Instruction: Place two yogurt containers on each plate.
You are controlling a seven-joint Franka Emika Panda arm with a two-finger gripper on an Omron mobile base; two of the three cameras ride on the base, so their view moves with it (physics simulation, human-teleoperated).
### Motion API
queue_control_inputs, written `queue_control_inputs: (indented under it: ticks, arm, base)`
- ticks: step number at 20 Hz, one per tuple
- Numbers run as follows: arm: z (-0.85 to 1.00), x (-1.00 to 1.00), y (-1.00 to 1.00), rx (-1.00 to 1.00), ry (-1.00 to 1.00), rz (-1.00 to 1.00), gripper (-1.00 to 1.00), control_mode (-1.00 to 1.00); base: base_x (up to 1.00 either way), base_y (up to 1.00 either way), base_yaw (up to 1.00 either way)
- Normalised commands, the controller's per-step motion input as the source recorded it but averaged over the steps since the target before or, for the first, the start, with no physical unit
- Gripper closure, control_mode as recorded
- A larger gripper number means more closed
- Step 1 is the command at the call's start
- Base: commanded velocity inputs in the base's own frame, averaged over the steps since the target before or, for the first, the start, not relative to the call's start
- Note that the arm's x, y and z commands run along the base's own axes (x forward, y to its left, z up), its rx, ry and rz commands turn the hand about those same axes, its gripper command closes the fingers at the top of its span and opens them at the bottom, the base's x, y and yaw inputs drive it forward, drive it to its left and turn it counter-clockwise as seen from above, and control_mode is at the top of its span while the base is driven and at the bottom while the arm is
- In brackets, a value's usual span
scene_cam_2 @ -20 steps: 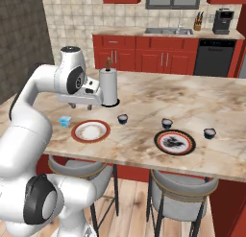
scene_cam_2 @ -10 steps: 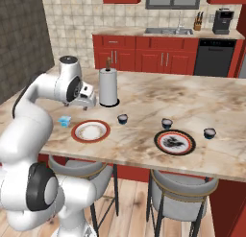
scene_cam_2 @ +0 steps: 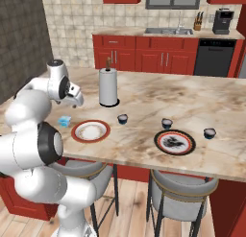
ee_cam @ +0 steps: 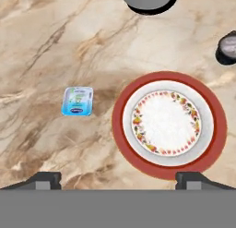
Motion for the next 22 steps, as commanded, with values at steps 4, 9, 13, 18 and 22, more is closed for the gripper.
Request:
queue_control_inputs:
  ticks: [4, 9, 13, 18, 22]
  arm:
    - [-0.23, 0.27, 0.33, -0.01, 0.18, 0.00, -1.00, -1.00]
    - [-0.40, 0.01, 0.23, 0.00, 0.12, 0.00, -1.00, -1.00]
    - [-0.39, 0.06, 0.22, 0.00, 0.01, 0.00, -1.00, -1.00]
    - [-0.47, 0.04, 0.14, -0.01, 0.01, 0.01, -1.00, -1.00]
    - [-0.48, 0.08, 0.05, -0.06, 0.00, 0.00, -1.00, -1.00]
  base:
    - [0.00, 0.00, 0.00]
    - [0.00, 0.00, 0.00]
    - [0.00, 0.00, 0.00]
    - [0.00, 0.00, 0.00]
    - [0.00, 0.00, 0.00]
